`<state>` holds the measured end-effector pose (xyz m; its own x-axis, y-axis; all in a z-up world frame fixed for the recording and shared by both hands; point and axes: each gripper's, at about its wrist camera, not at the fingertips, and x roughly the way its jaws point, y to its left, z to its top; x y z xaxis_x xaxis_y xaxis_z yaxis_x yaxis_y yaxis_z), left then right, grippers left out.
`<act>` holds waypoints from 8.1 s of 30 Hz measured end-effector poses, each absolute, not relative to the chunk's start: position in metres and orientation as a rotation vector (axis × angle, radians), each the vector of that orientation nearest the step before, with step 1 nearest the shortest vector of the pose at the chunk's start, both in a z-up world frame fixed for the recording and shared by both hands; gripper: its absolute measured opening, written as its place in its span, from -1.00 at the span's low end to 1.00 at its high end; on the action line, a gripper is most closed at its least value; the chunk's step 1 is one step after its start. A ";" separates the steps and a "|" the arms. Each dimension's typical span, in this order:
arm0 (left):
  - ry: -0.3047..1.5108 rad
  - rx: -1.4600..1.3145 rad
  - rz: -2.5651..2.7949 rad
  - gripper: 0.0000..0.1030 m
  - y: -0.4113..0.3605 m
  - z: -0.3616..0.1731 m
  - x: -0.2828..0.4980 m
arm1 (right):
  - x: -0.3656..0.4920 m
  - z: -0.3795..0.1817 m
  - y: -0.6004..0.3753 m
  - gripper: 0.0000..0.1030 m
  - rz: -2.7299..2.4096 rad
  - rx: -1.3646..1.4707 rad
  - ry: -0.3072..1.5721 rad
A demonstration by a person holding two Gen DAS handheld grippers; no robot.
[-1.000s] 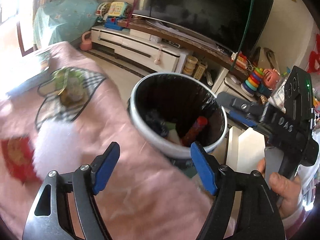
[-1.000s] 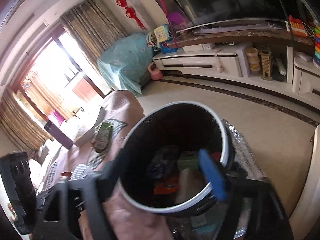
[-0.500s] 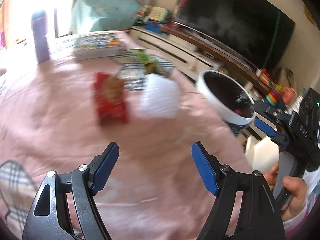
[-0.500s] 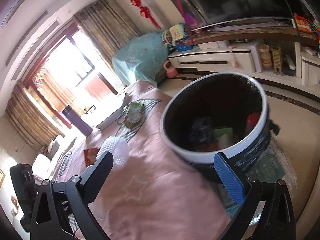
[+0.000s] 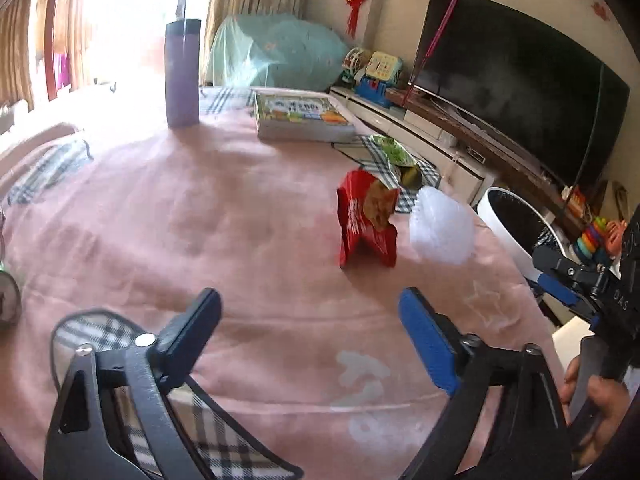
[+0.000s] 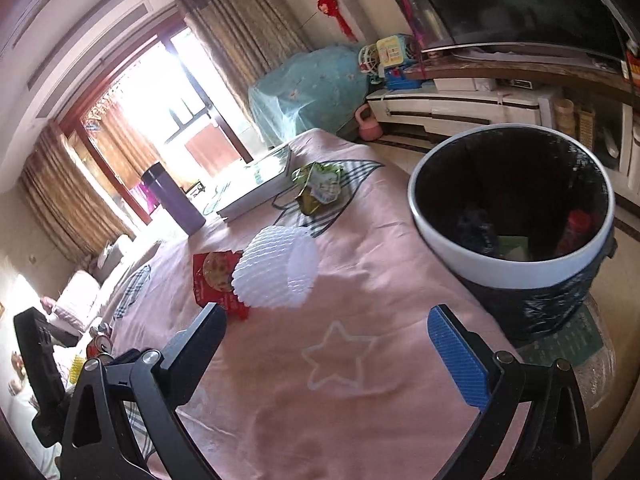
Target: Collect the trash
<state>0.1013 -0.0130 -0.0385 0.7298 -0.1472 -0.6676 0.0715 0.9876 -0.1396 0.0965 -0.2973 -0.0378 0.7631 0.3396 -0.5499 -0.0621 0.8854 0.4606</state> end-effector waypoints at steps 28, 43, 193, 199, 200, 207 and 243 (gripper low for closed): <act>0.866 -0.119 -0.297 -0.59 -0.046 -0.064 0.198 | 0.176 -0.063 -0.276 -0.89 0.391 0.577 0.827; 0.823 -0.056 -0.352 -0.76 -0.075 -0.041 0.155 | 0.121 -0.029 -0.308 -0.95 0.374 0.529 0.698; 0.319 0.012 -0.214 1.00 -0.102 0.028 0.000 | -0.047 0.036 -0.326 1.00 -0.125 0.218 0.271; 0.311 0.064 -0.159 1.00 -0.106 0.020 -0.002 | -0.044 0.025 -0.315 1.00 -0.157 0.146 0.273; 0.310 0.069 -0.147 1.00 -0.106 0.020 -0.002 | -0.044 0.024 -0.314 1.00 -0.158 0.142 0.276; 0.302 0.070 -0.109 1.00 -0.100 0.020 -0.003 | -0.044 0.017 -0.312 1.00 -0.162 0.139 0.290; 0.302 0.079 -0.091 1.00 -0.104 0.021 -0.012 | -0.054 0.025 -0.305 1.00 -0.129 0.138 0.248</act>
